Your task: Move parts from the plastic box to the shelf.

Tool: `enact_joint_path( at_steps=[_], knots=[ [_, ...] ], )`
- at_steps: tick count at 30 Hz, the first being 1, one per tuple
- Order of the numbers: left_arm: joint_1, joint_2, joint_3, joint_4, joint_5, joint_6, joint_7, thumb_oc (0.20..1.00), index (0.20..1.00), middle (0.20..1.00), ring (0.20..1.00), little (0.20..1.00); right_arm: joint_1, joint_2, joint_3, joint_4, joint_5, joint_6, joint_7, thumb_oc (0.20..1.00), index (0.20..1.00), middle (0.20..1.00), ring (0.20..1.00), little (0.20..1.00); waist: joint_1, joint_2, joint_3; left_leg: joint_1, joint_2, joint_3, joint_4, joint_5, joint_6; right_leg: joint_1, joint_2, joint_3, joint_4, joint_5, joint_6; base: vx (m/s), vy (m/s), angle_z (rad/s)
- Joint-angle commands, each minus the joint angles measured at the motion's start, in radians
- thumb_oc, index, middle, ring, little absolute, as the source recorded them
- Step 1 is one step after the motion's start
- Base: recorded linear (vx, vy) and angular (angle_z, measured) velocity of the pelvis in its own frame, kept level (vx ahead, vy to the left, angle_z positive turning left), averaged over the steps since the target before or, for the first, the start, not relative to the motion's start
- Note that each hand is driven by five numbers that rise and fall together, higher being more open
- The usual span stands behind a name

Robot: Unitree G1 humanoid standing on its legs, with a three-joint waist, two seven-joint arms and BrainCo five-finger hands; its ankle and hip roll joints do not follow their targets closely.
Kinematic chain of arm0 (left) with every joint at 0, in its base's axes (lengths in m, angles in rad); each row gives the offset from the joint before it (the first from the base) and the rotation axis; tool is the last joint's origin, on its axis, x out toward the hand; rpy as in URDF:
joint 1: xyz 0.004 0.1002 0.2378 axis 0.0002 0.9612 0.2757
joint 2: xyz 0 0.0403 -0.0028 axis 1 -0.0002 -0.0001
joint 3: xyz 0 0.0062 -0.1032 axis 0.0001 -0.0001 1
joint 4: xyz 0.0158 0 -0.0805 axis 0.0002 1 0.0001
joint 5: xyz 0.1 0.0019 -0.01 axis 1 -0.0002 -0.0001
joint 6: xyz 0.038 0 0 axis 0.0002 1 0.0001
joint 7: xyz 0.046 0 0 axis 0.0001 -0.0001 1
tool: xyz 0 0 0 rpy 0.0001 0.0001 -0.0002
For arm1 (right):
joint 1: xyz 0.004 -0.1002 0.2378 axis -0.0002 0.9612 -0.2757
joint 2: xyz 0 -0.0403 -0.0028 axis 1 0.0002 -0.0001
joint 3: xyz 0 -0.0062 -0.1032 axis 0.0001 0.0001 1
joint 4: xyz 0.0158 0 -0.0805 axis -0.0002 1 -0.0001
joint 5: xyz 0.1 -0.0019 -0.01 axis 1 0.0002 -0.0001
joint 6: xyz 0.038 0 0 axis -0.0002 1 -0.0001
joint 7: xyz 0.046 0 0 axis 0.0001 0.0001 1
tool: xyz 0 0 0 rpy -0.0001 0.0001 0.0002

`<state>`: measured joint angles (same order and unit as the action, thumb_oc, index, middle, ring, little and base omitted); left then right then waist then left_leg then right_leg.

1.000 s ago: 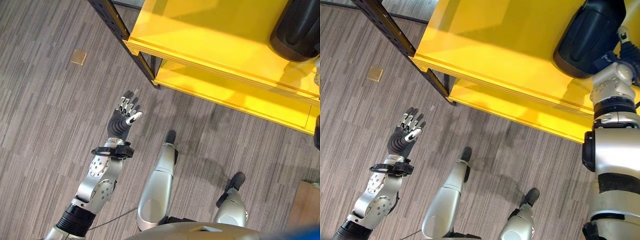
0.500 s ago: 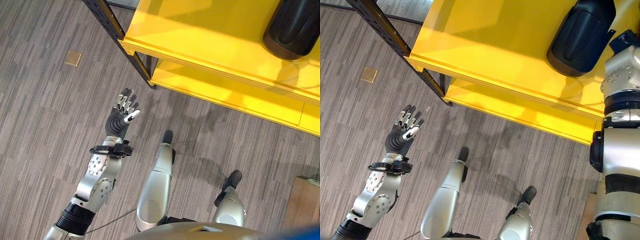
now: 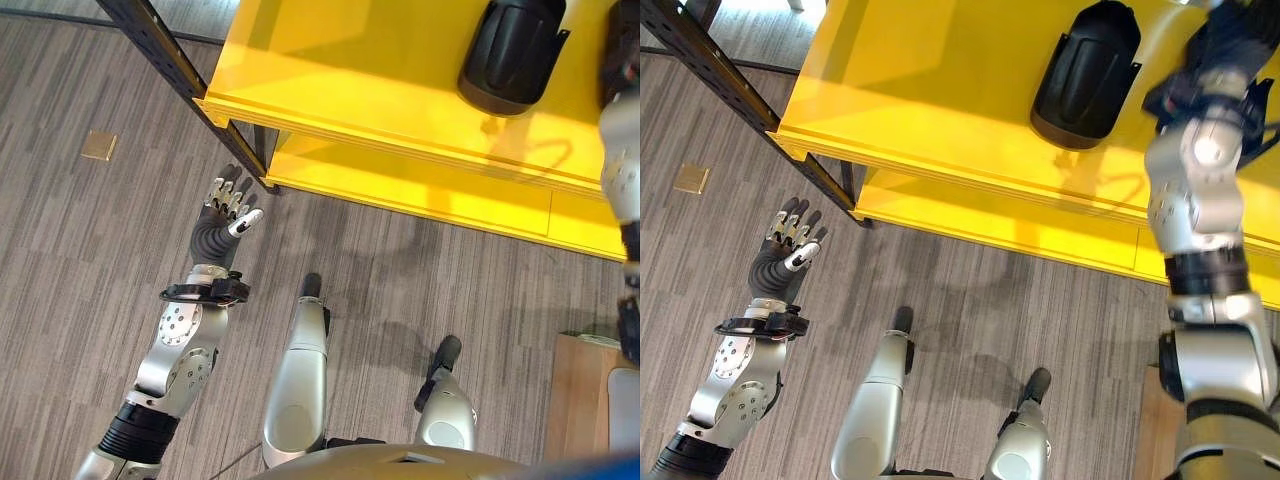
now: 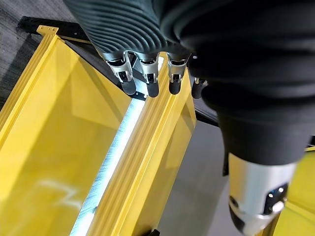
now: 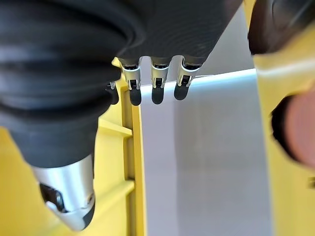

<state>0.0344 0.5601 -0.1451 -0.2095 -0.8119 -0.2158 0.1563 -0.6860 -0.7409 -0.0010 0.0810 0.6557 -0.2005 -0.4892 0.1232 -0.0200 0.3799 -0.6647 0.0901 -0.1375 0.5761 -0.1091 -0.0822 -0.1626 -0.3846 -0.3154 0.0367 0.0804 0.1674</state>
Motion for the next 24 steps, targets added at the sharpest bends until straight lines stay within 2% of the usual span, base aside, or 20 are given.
enact_joint_path(
  at_steps=[1, 3, 4, 10, 12, 18, 24],
  knots=[
    [0.020, -0.019, 0.019, -0.027, 0.030, -0.026, -0.038, 1.000, 1.000, 1.000, 1.000, 1.000, 0.003, -0.058, -0.051, 0.018, -0.230, 0.010, 0.039, 1.000, 1.000, 1.000, 1.000, 1.000, 0.010, 0.032, -0.037, 0.106, 0.005, 0.083, -0.164, 0.068, -0.001, 0.116, 0.010, -0.023, 0.128, -0.187, 0.006, -0.01, -0.027, -0.10],
    [0.026, -0.025, 0.024, -0.020, 0.038, -0.027, -0.051, 1.000, 1.000, 1.000, 1.000, 1.000, 0.087, -0.016, -0.072, -0.036, -0.280, 0.009, 0.057, 1.000, 1.000, 1.000, 1.000, 1.000, 0.003, 0.035, -0.041, 0.114, 0.010, 0.085, -0.170, 0.074, -0.002, 0.122, 0.012, -0.024, 0.123, -0.185, 0.007, -0.02, -0.034, -0.12],
    [0.033, -0.026, 0.026, -0.017, 0.042, -0.025, -0.060, 1.000, 1.000, 1.000, 1.000, 1.000, 0.138, 0.003, -0.067, -0.060, -0.372, 0.031, 0.072, 1.000, 1.000, 1.000, 1.000, 1.000, 0.000, 0.036, -0.048, 0.120, 0.014, 0.087, -0.177, 0.078, -0.003, 0.125, 0.014, -0.021, 0.116, -0.183, 0.009, -0.03, -0.028, -0.07],
    [0.045, -0.032, 0.025, -0.002, 0.056, -0.024, -0.080, 1.000, 1.000, 1.000, 1.000, 1.000, 0.219, 0.054, -0.016, -0.099, -0.542, 0.057, 0.117, 1.000, 1.000, 1.000, 1.000, 1.000, -0.007, 0.048, -0.051, 0.137, 0.027, 0.092, -0.182, 0.084, -0.004, 0.127, 0.015, -0.008, 0.118, -0.187, 0.008, -0.03, -0.023, -0.05],
    [0.045, -0.032, 0.023, 0.001, 0.056, -0.025, -0.081, 1.000, 1.000, 1.000, 1.000, 1.000, 0.216, 0.054, -0.003, -0.090, -0.563, 0.063, 0.117, 1.000, 1.000, 1.000, 1.000, 1.000, -0.007, 0.050, -0.050, 0.139, 0.029, 0.094, -0.181, 0.085, -0.005, 0.126, 0.015, -0.006, 0.120, -0.188, 0.007, -0.03, -0.015, -0.09],
    [0.052, -0.030, 0.001, 0.025, 0.069, -0.030, -0.101, 1.000, 1.000, 1.000, 1.000, 1.000, 0.159, 0.015, 0.141, -0.046, -0.790, 0.104, 0.163, 1.000, 1.000, 1.000, 1.000, 1.000, -0.001, 0.067, -0.036, 0.158, 0.042, 0.106, -0.181, 0.089, -0.005, 0.129, 0.016, 0.009, 0.127, -0.192, 0.005, -0.03, -0.019, -0.07],
    [0.045, -0.033, -0.002, 0.040, 0.074, -0.040, -0.094, 1.000, 1.000, 1.000, 1.000, 1.000, 0.084, 0.008, 0.236, 0.047, -0.908, 0.133, 0.169, 1.000, 1.000, 1.000, 1.000, 1.000, 0.008, 0.076, -0.023, 0.162, 0.042, 0.113, -0.181, 0.090, -0.004, 0.125, 0.016, 0.016, 0.133, -0.191, 0.002, 0.00, 0.000, 0.00]
  ],
)
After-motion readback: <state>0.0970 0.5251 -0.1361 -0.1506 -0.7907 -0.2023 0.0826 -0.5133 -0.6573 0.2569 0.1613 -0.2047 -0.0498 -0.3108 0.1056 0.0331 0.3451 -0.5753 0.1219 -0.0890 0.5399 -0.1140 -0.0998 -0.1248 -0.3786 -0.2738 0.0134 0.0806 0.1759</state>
